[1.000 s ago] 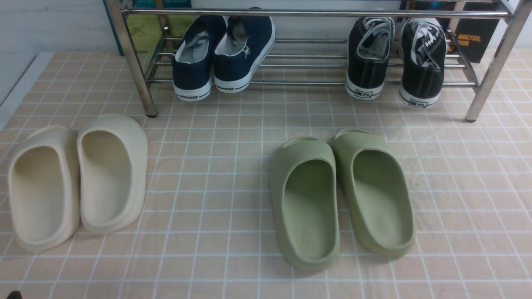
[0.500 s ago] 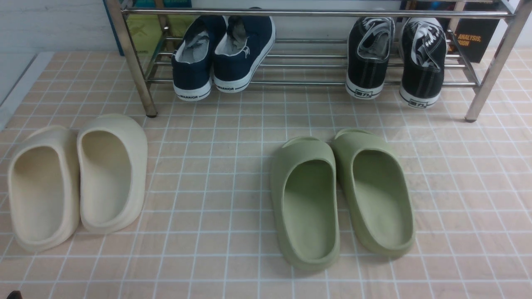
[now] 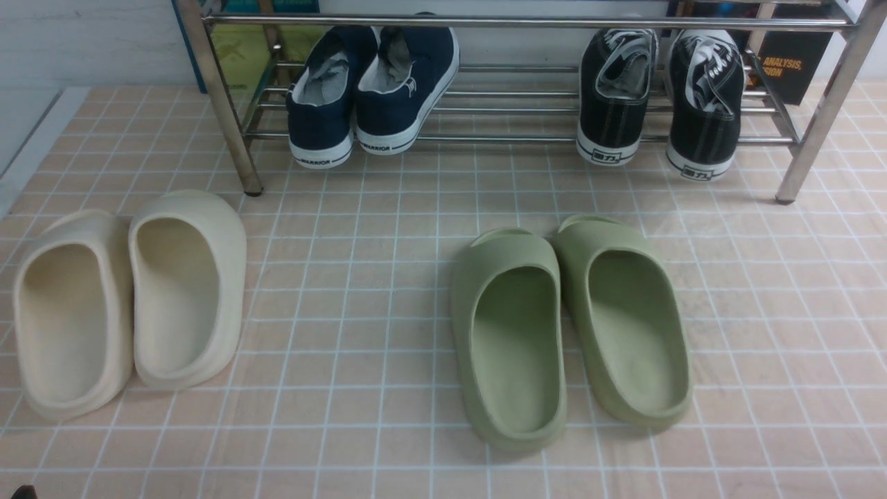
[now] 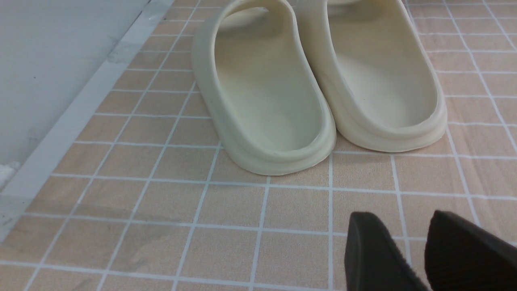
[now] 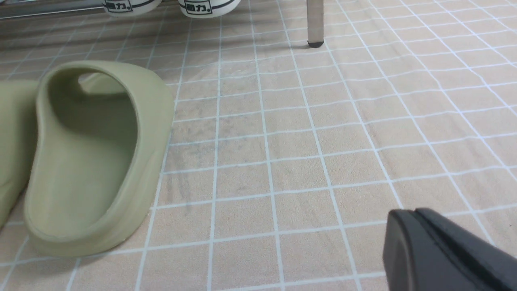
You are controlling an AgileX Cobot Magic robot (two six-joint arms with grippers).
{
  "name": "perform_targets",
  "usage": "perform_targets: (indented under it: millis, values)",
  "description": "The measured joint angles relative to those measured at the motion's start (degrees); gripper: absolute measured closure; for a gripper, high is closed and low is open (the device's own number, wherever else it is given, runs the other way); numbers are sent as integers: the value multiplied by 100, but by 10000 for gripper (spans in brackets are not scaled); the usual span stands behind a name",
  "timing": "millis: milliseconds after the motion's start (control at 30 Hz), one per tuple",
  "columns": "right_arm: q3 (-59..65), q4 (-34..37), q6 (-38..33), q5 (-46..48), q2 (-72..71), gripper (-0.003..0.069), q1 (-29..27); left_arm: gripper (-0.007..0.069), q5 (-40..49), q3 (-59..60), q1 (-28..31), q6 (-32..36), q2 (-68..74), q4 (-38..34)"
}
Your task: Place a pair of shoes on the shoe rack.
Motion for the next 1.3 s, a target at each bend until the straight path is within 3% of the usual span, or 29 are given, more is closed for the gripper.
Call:
perform_targets:
  millis: [1300]
  values:
    - [-33, 210, -315, 217, 0, 662, -38, 387, 0, 0, 0, 0, 0, 0]
